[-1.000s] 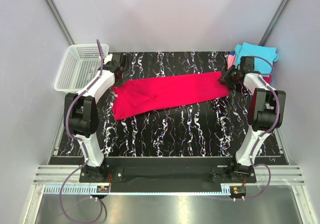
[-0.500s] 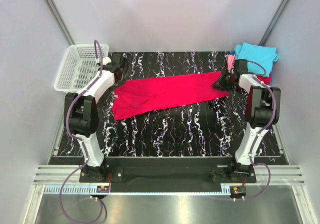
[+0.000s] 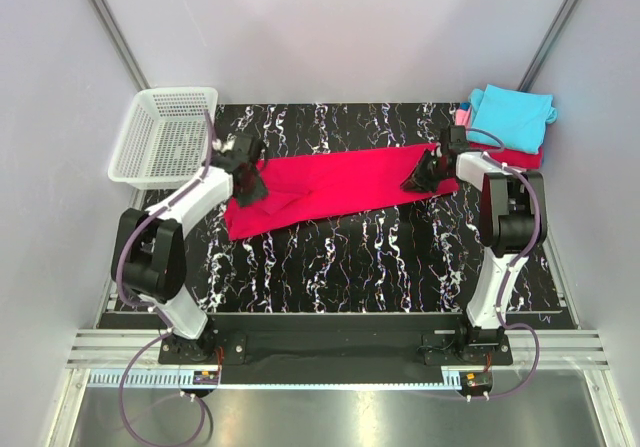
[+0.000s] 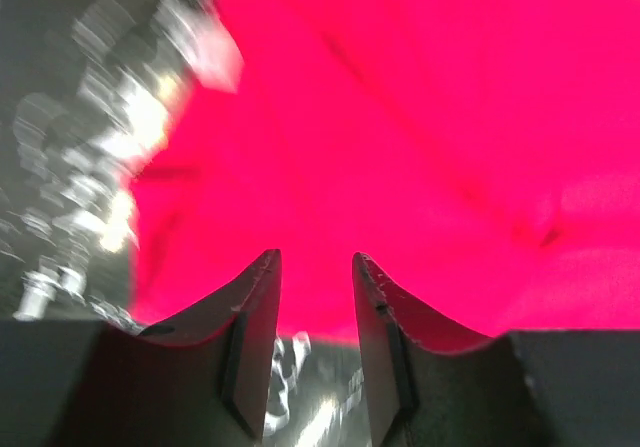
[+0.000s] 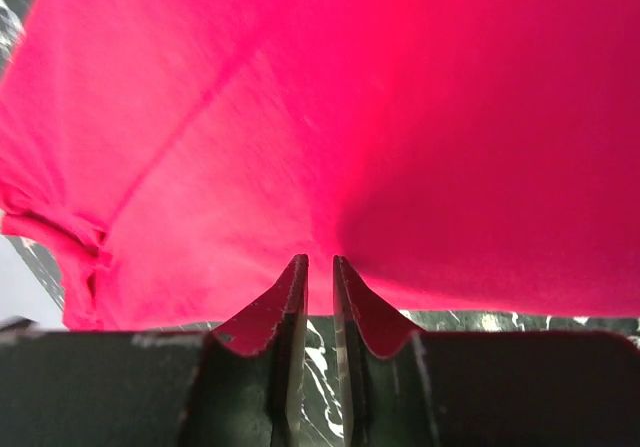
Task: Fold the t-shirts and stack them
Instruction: Fold the tshirt
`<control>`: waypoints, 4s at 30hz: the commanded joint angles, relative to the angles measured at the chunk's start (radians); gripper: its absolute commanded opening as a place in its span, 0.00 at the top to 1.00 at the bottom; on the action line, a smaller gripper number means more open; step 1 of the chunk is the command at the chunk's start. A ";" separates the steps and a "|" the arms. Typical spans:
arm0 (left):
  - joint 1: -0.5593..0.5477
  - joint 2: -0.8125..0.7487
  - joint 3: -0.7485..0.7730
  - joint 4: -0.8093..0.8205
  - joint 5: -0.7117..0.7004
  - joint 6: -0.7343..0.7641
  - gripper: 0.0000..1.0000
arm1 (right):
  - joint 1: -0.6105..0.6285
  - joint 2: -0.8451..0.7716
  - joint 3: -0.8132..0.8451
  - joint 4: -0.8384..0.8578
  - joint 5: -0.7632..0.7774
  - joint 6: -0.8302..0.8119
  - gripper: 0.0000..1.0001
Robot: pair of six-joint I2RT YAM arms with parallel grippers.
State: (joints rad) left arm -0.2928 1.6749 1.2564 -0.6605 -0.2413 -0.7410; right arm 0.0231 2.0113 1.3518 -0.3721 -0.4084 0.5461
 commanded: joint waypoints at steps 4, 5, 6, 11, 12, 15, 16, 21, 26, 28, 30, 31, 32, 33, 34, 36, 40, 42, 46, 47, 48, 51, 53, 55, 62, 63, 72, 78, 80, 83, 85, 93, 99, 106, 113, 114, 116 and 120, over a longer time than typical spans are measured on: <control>-0.092 -0.090 -0.179 0.100 0.178 -0.038 0.60 | 0.003 -0.042 -0.034 -0.010 0.010 -0.011 0.78; -0.094 -0.087 -0.192 0.114 0.181 -0.046 0.60 | 0.003 -0.042 -0.039 -0.011 0.011 -0.011 0.78; -0.094 -0.081 -0.198 0.116 0.184 -0.055 0.59 | 0.001 -0.043 -0.040 -0.011 0.011 -0.011 0.79; -0.101 -0.040 -0.178 0.139 0.125 -0.054 0.58 | 0.003 -0.048 -0.045 -0.010 0.000 -0.014 0.79; -0.100 -0.032 -0.160 0.140 0.105 -0.046 0.57 | 0.003 -0.048 -0.045 -0.011 0.000 -0.014 0.79; -0.100 -0.012 -0.123 0.141 0.088 -0.038 0.57 | 0.001 -0.046 -0.046 -0.010 -0.003 -0.017 0.79; -0.100 -0.007 -0.115 0.139 0.083 -0.040 0.57 | 0.003 -0.045 -0.045 -0.011 -0.001 -0.017 0.79; -0.101 0.032 -0.086 0.140 0.054 -0.032 0.57 | 0.003 -0.039 -0.045 -0.011 -0.001 -0.017 0.80; -0.103 0.068 -0.071 0.153 0.000 -0.017 0.59 | 0.001 -0.029 -0.043 -0.011 -0.003 -0.020 0.80; -0.105 0.081 -0.061 0.153 -0.006 -0.011 0.60 | 0.003 -0.031 -0.045 -0.013 0.003 -0.020 0.80; -0.103 0.085 -0.061 0.151 -0.004 -0.014 0.63 | 0.001 -0.032 -0.045 -0.013 0.005 -0.020 0.81; -0.105 0.086 -0.063 0.151 -0.004 -0.015 0.64 | 0.001 -0.032 -0.045 -0.011 0.005 -0.018 0.81; -0.106 0.086 -0.064 0.151 -0.006 -0.015 0.67 | 0.001 -0.032 -0.043 -0.013 0.006 -0.018 0.81; -0.106 0.086 -0.066 0.153 -0.010 -0.015 0.71 | 0.001 -0.032 -0.042 -0.011 0.006 -0.017 0.81; -0.106 0.086 -0.066 0.153 -0.016 -0.014 0.73 | 0.003 -0.031 -0.043 -0.011 0.006 -0.017 0.81; -0.106 0.086 -0.066 0.156 -0.026 -0.008 0.85 | 0.001 -0.029 -0.046 -0.013 0.006 -0.017 0.82; -0.106 0.079 -0.055 0.156 -0.026 0.002 1.00 | 0.001 -0.028 -0.054 -0.013 0.005 -0.018 0.82; -0.106 0.052 -0.046 0.154 -0.026 0.002 1.00 | 0.001 -0.028 -0.056 -0.013 0.005 -0.020 0.82; -0.106 0.016 -0.009 0.139 -0.032 0.011 1.00 | 0.001 -0.028 -0.056 -0.013 0.005 -0.017 0.83; -0.106 0.013 0.014 0.137 -0.035 0.017 1.00 | 0.003 -0.028 -0.053 -0.013 0.003 -0.017 0.83; -0.106 0.016 0.026 0.134 -0.042 0.020 1.00 | 0.003 -0.026 -0.051 -0.013 0.002 -0.018 0.83; -0.106 0.040 0.086 0.133 -0.052 0.034 1.00 | 0.003 -0.023 -0.043 -0.014 -0.003 -0.012 0.84; -0.105 0.089 0.144 0.134 -0.052 0.046 1.00 | 0.001 -0.029 -0.039 -0.011 -0.012 -0.011 0.84; -0.105 0.153 0.184 0.145 -0.053 0.060 1.00 | 0.001 -0.032 -0.033 -0.014 -0.015 -0.012 0.84; -0.105 0.340 0.336 0.240 -0.049 0.164 0.78 | 0.003 -0.034 -0.016 -0.013 -0.036 -0.009 0.84; -0.105 0.356 0.347 0.240 -0.053 0.172 0.55 | 0.003 -0.033 -0.013 -0.014 -0.041 -0.008 0.84; -0.108 0.199 0.135 0.426 -0.164 0.176 0.30 | 0.003 -0.039 -0.008 -0.016 -0.046 -0.021 0.85; -0.109 0.138 0.106 0.357 -0.095 0.163 0.29 | 0.005 -0.003 0.066 -0.059 -0.001 -0.057 0.84; -0.111 0.137 0.118 0.288 -0.047 0.155 0.29 | 0.003 0.018 0.124 -0.082 0.022 -0.080 0.81; -0.111 0.144 0.123 0.213 0.011 0.141 0.28 | 0.008 0.059 0.222 -0.105 0.071 -0.116 0.76; -0.111 0.154 0.129 0.161 0.060 0.120 0.28 | 0.012 0.120 0.326 -0.151 0.115 -0.149 0.71; -0.111 0.261 0.215 -0.016 0.113 0.084 0.28 | 0.064 0.336 0.658 -0.416 0.383 -0.297 0.70; -0.106 0.350 0.313 -0.115 0.073 0.086 0.27 | 0.067 0.348 0.603 -0.433 0.482 -0.322 0.70; -0.065 0.457 0.454 -0.186 0.062 0.098 0.26 | 0.067 0.316 0.495 -0.461 0.591 -0.330 0.71; -0.006 0.542 0.601 -0.237 0.068 0.129 0.25 | 0.067 0.293 0.411 -0.482 0.597 -0.311 0.72; -0.002 0.561 0.639 -0.243 0.068 0.132 0.25 | 0.067 0.284 0.394 -0.490 0.574 -0.302 0.72; 0.010 0.586 0.679 -0.245 0.072 0.146 0.25 | 0.069 0.270 0.368 -0.493 0.560 -0.292 0.73; 0.023 0.675 0.797 -0.255 0.095 0.157 0.23 | 0.078 0.212 0.278 -0.493 0.547 -0.265 0.74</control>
State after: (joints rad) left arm -0.2733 2.3035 1.9701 -0.8978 -0.1612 -0.6109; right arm 0.0956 2.2177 1.7313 -0.7219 0.1226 0.2642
